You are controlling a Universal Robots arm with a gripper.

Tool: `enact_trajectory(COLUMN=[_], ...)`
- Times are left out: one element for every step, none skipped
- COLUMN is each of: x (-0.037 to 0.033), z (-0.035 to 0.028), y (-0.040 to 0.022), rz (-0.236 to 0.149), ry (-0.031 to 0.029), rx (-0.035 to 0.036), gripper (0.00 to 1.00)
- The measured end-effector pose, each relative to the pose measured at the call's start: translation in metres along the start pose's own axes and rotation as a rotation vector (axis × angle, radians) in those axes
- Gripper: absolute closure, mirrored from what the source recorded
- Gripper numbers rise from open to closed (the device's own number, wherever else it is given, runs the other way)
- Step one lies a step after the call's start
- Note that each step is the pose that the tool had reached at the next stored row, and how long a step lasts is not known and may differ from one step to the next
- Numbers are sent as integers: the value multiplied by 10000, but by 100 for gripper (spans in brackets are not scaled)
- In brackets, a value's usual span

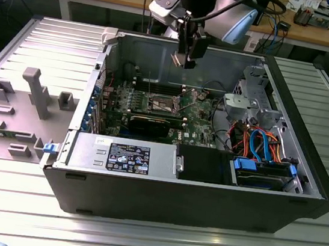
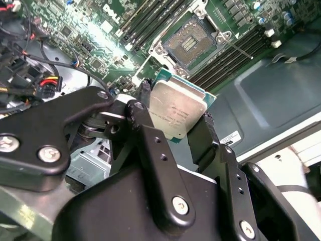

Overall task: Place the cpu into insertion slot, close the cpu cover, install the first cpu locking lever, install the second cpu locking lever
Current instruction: 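Place the cpu into insertion slot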

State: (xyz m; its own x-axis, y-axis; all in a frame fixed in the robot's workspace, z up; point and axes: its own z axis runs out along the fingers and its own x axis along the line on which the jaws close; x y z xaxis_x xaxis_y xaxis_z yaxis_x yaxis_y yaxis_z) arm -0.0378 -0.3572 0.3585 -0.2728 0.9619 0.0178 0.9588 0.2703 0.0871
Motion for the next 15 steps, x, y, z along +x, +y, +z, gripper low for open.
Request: enact_trajectory(x=[0,0,0,-1,0,3,6,9,12,19,24,25,25,25,25], z=[3,8,16,37,51,60,65,71,77,91,102,107,108,108,109], y=[0,-1,-1,-3,-4,-6,-9,-13,-12,-12,-12,-13,-12,-12,-12], rz=[123,244,422,719,845,898,924,948,967,1002,1036,1064,1063,1064,1066], ry=[-11,-21,-38,-61,-69,-67,-65,-63,-61,-56,-53,-54,-52,-52,-51], rx=[-3,-5,-6,-6,14,37,50,64,86,111,138,156,155,157,159], gripper=[46,46,46,46,46,46,46,46,46,46,46,46,46,46,46])
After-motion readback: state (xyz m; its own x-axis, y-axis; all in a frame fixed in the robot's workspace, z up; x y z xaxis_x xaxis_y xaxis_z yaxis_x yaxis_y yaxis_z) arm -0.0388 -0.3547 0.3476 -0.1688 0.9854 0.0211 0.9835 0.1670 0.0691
